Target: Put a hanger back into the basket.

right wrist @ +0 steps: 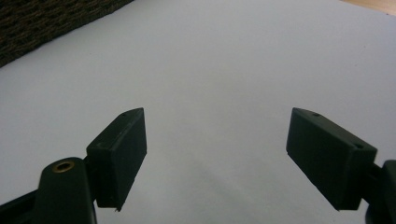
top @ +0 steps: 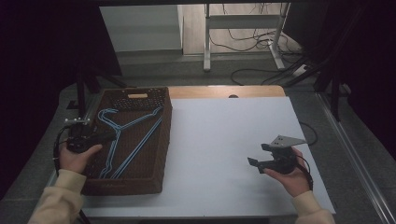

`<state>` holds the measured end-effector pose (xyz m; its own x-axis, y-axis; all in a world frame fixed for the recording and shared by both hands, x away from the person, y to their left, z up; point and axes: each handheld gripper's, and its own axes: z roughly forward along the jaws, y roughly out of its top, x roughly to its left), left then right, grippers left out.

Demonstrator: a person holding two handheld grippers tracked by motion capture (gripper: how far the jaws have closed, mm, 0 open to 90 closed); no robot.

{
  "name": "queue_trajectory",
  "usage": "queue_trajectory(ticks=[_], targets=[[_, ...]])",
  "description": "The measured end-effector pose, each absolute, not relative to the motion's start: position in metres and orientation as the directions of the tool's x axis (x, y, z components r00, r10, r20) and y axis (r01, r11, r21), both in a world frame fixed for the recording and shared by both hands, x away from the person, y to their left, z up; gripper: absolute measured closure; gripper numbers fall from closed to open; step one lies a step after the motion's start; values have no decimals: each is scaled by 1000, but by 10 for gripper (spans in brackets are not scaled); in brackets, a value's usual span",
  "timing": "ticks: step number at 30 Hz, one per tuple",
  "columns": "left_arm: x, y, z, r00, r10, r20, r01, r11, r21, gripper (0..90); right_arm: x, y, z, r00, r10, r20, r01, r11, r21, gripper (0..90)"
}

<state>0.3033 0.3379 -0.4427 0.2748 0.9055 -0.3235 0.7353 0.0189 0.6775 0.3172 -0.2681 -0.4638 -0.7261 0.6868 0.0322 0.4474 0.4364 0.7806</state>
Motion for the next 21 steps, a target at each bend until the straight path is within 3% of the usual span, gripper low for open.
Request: queue_trajectory(ticks=[3, 10, 15, 21], targets=[[296, 328, -434, 315, 904, -289, 704, -18, 710, 407, 317, -268, -464, -727, 686, 31, 447, 438, 780, 204], [277, 281, -414, 505, 829, -239, 607, -144, 782, 297, 318, -267, -465, -730, 683, 32, 446, 440, 779, 198], [261, 245, -412, 608, 761, -226, 554, -203, 807, 268, 318, -269, -465, -730, 682, 36, 447, 437, 781, 195], [249, 222, -420, 650, 730, -210, 544, -254, 800, 249, 316, -272, -462, -730, 681, 48, 446, 422, 789, 195]])
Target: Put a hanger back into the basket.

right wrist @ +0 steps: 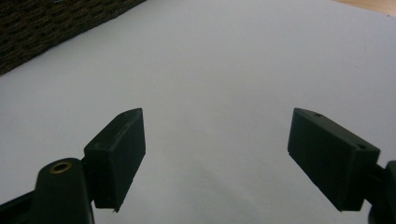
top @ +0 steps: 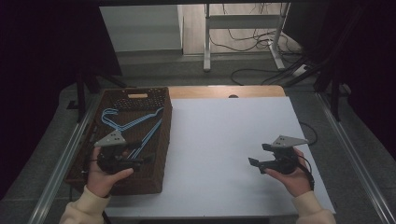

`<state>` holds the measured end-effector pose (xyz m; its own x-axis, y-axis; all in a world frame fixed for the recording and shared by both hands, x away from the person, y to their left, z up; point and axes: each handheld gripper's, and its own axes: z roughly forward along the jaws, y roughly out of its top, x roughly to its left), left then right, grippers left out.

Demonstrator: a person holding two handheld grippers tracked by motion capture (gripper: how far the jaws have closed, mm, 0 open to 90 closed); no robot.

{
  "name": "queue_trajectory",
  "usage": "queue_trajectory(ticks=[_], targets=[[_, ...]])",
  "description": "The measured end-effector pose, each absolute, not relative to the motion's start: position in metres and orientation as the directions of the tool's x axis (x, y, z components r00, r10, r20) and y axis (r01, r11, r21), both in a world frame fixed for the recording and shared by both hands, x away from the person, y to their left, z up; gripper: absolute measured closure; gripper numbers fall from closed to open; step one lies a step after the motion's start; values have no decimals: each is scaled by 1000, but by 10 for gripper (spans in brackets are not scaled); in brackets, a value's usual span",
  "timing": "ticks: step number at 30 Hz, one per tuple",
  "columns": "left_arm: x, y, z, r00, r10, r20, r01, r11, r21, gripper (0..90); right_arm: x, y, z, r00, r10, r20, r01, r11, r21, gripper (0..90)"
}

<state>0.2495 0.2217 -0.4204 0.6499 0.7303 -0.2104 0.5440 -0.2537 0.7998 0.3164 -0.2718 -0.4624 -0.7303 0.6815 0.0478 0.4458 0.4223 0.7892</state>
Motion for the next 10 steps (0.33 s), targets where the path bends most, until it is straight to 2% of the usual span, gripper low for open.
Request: queue_trajectory(ticks=[10], targets=[[248, 219, -424, 637, 743, -205, 545, -246, 802, 224, 315, -276, -460, -736, 674, 64, 433, 396, 809, 179]])
